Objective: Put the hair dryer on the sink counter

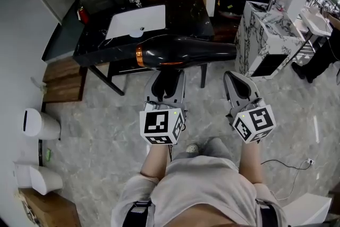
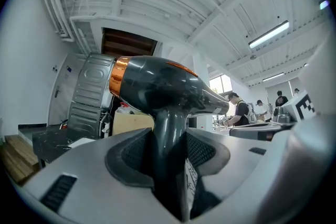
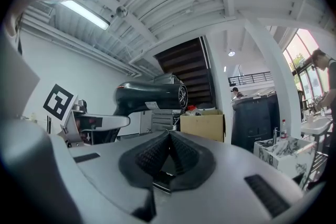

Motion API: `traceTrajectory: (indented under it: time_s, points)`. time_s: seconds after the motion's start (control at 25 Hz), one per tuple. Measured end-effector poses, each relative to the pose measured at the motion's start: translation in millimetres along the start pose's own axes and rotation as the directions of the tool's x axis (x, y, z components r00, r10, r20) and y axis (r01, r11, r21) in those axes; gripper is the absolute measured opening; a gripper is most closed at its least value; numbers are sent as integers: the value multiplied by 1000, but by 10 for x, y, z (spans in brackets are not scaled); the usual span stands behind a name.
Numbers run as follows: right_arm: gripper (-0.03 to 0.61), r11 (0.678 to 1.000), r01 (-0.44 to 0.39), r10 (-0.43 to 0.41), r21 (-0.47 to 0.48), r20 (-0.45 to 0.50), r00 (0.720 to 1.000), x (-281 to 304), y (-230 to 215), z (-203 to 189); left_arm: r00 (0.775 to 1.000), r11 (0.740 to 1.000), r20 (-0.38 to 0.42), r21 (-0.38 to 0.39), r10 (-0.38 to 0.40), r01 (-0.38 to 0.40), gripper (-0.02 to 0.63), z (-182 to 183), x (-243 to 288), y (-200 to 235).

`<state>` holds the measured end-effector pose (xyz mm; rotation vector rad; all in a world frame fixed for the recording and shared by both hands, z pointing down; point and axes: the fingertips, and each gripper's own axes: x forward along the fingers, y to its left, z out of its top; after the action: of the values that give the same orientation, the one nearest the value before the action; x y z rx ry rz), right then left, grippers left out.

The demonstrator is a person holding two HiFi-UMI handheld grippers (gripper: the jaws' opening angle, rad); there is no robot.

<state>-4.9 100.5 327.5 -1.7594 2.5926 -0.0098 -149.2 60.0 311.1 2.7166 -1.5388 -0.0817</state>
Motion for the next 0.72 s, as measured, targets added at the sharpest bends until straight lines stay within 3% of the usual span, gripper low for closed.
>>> traceTrajectory:
  time_s: [0.36, 0.72]
  points:
    - [11, 1000, -17, 17, 1, 4, 1000, 522, -338, 3, 1000, 1000, -10, -6, 10, -10, 196, -52, 565, 190]
    - [11, 997, -74, 74, 1, 7, 997, 1197, -994, 84, 998, 998, -15, 5, 67, -67, 196, -21, 1418, 280]
